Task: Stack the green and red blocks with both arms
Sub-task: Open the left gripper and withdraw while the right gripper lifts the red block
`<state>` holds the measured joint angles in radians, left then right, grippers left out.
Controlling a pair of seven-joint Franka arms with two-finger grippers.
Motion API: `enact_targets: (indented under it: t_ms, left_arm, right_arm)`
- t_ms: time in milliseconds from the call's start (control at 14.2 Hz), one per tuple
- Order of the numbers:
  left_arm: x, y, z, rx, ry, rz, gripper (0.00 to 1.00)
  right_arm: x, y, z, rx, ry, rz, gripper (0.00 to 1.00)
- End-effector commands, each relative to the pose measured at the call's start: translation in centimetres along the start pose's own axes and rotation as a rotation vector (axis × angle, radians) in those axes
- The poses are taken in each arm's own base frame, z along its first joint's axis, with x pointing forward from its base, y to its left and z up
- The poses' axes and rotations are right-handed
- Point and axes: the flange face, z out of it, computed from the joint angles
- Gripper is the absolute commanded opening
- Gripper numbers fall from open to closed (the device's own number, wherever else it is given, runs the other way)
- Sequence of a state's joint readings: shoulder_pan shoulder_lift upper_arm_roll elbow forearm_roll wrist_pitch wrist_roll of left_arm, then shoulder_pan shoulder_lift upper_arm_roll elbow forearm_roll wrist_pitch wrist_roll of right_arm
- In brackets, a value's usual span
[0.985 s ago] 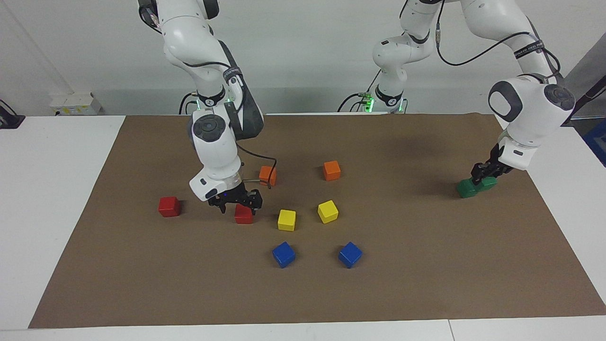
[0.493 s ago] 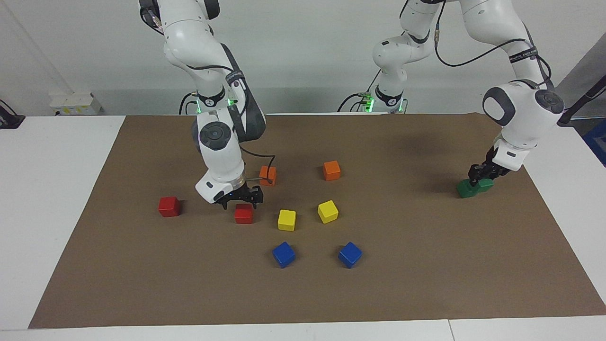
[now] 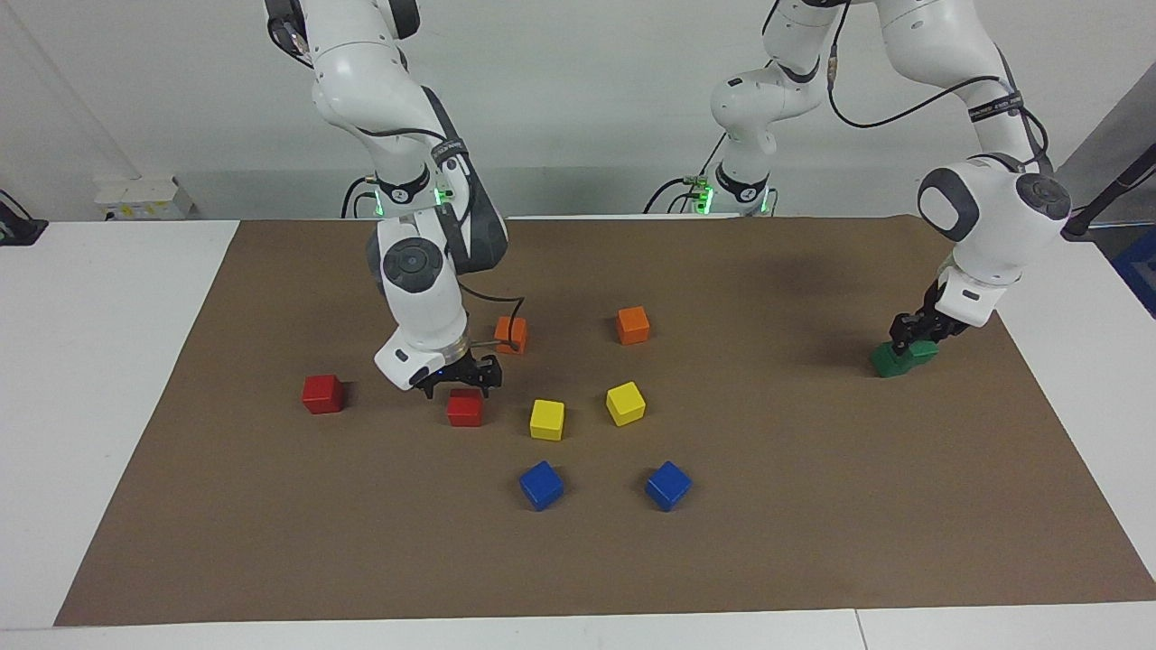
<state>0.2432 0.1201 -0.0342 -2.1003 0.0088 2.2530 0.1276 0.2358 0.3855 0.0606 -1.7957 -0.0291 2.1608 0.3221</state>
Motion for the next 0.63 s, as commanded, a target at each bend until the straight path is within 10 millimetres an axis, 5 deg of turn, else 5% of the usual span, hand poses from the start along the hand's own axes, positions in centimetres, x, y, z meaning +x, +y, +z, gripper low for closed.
enact_targets:
  t_ms: [0,141,211,281,563]
  left_arm:
    - [-0.9,-0.1,0.1,-0.011,0.015,0.009,0.00]
    - [-1.0,-0.1,0.0,-0.011,0.018,0.033,0.00]
    - [-1.0,-0.3,0.1,-0.010,0.019,0.088,0.24]
    - [-1.0,-0.4,0.0,-0.010,0.017,0.116,0.99]
    - [-1.0,-0.9,-0.1,-0.012,0.005,0.111,1.00]
  right_arm:
    - [0.5,-0.1,0.1,0.010,0.017,-0.013,1.00]
    - [0.8,-0.2,0.3,0.015,0.025,-0.009,1.00]
    - [1.0,-0.3,0.4,0.016,0.028,-0.007,1.00]
    - [1.1,-0.3,0.7,0.015,0.026,-0.006,1.00]
    - [1.6,-0.2,1.2,0.023,0.043,-0.002,1.00]
